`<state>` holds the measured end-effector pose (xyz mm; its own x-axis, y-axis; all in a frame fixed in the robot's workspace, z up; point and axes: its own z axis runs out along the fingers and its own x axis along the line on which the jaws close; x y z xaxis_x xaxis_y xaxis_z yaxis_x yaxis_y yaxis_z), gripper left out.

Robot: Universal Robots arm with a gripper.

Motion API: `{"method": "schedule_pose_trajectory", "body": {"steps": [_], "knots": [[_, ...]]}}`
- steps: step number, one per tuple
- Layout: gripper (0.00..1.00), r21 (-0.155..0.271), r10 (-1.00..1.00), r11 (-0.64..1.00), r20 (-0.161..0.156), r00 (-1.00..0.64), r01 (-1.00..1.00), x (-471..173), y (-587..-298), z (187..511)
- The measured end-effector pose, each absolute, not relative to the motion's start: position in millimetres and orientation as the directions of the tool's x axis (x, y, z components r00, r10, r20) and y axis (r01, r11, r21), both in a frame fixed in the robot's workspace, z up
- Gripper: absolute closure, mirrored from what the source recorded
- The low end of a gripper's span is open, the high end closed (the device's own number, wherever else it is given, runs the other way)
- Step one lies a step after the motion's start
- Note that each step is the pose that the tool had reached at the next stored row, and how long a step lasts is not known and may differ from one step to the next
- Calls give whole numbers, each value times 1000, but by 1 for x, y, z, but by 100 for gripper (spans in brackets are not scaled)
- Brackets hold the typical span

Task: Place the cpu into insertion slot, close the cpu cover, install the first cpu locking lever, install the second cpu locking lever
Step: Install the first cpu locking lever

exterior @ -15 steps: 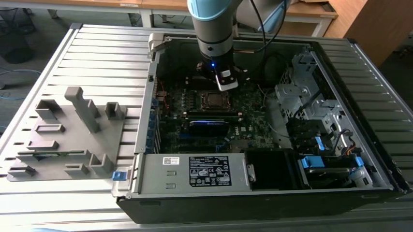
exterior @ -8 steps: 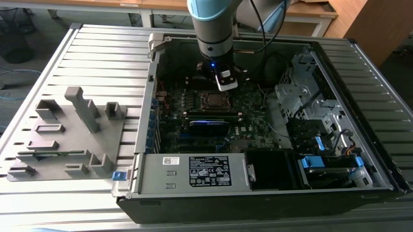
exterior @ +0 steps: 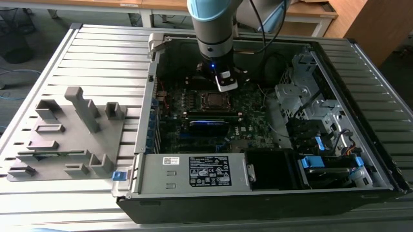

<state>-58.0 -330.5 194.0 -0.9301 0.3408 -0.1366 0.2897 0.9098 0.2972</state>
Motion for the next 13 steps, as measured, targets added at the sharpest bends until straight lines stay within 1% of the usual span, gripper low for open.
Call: {"method": "schedule_pose_trajectory", "body": {"steps": [13], "knots": [[90, 295, 342, 910, -138, -930, 291, -58, -336, 192]]}}
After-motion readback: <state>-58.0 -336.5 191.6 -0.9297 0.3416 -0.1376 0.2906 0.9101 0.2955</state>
